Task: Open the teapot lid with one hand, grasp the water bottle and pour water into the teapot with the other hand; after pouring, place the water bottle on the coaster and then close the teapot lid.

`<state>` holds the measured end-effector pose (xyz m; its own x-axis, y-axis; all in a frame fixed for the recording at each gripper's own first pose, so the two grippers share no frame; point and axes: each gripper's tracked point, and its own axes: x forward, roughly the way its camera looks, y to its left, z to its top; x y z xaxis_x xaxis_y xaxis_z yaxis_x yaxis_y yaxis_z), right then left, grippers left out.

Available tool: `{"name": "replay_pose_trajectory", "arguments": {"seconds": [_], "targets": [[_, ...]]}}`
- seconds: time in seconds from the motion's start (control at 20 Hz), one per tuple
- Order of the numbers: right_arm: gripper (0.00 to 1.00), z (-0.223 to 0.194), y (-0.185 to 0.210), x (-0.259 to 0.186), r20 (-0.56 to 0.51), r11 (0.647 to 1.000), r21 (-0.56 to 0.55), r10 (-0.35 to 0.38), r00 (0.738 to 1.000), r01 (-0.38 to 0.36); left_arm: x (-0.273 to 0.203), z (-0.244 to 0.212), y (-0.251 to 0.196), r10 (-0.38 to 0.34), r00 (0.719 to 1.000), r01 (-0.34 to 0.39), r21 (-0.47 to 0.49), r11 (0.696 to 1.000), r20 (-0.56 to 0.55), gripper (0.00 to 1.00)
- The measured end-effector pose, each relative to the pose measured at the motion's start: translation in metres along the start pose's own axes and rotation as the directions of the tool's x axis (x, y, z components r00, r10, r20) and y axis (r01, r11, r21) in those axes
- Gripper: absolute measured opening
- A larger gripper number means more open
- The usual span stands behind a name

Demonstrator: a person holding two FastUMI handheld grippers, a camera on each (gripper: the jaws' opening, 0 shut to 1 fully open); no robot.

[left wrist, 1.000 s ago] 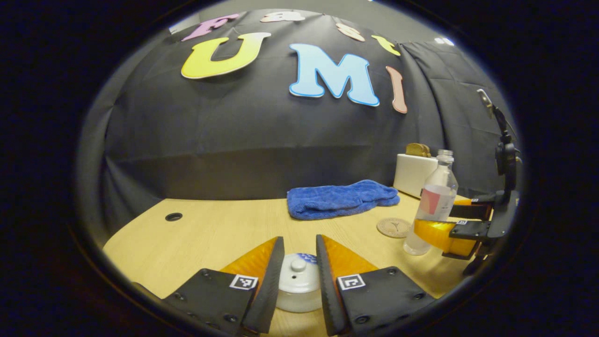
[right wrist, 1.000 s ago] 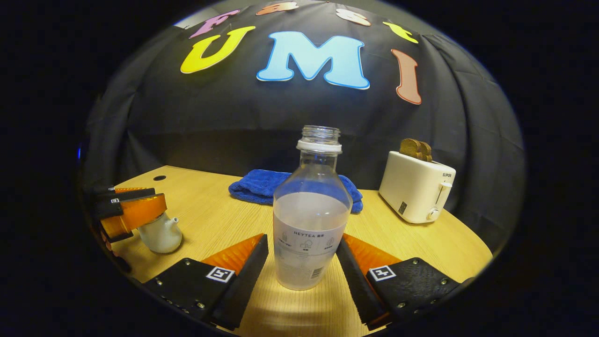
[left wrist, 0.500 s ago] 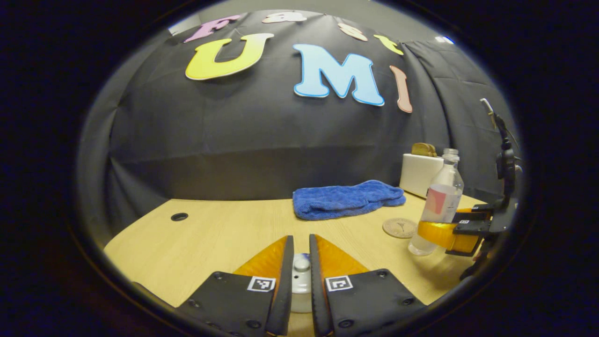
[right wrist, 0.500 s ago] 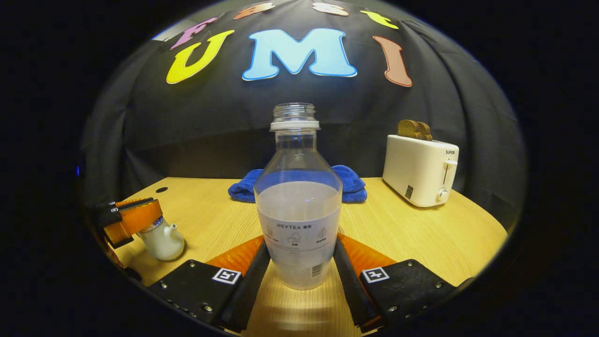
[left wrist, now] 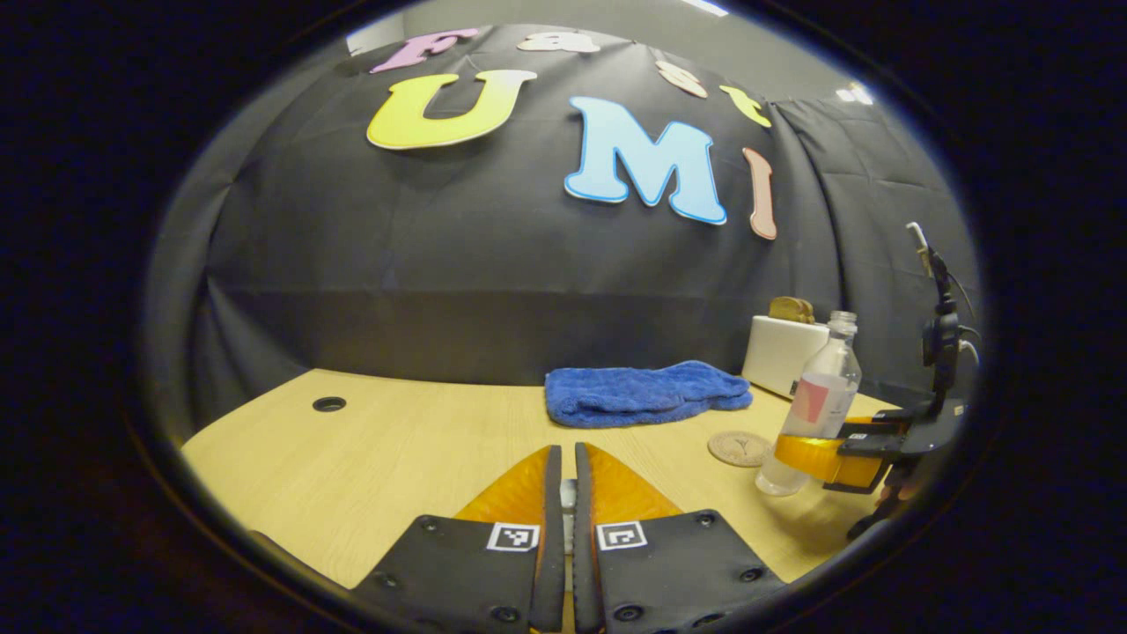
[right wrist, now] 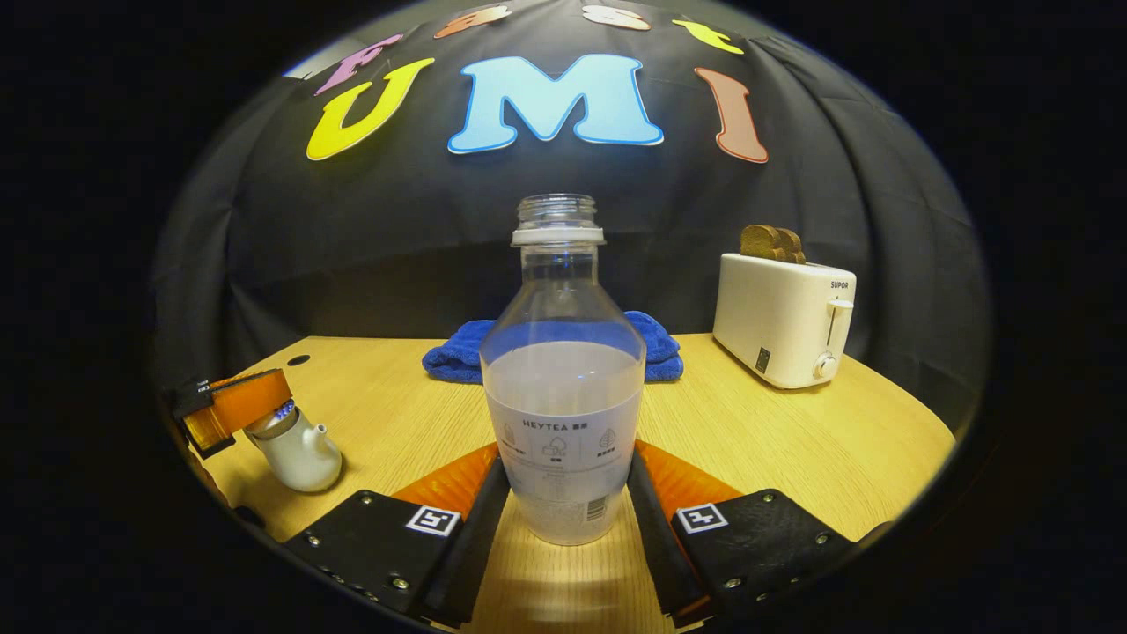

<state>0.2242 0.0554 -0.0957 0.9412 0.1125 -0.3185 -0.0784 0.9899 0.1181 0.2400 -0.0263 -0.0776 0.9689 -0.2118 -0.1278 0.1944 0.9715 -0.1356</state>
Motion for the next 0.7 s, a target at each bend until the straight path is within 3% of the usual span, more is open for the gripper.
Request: {"name": "replay_pose_trajectory", "arguments": {"seconds": [0.05,0.5,0.7], "targets": [[0.74,0.002,-0.001,-0.001,0.007,1.000,-0.007,-0.005,1.000,0.005,-0.002,0.003,0.000,-0.005,1.000,0.005,-0.007,1.000,0.012,0.13],[0.74,0.013,0.004,-0.009,0.057,0.995,-0.099,-0.023,0.998,0.029,-0.029,0.040,0.019,0.005,0.994,-0.001,-0.038,0.999,0.112,0.10],[0.74,0.028,0.004,-0.022,0.111,0.953,-0.276,-0.095,0.989,0.122,-0.042,0.034,0.050,0.041,0.995,-0.042,0.002,0.999,0.086,0.12]]}}
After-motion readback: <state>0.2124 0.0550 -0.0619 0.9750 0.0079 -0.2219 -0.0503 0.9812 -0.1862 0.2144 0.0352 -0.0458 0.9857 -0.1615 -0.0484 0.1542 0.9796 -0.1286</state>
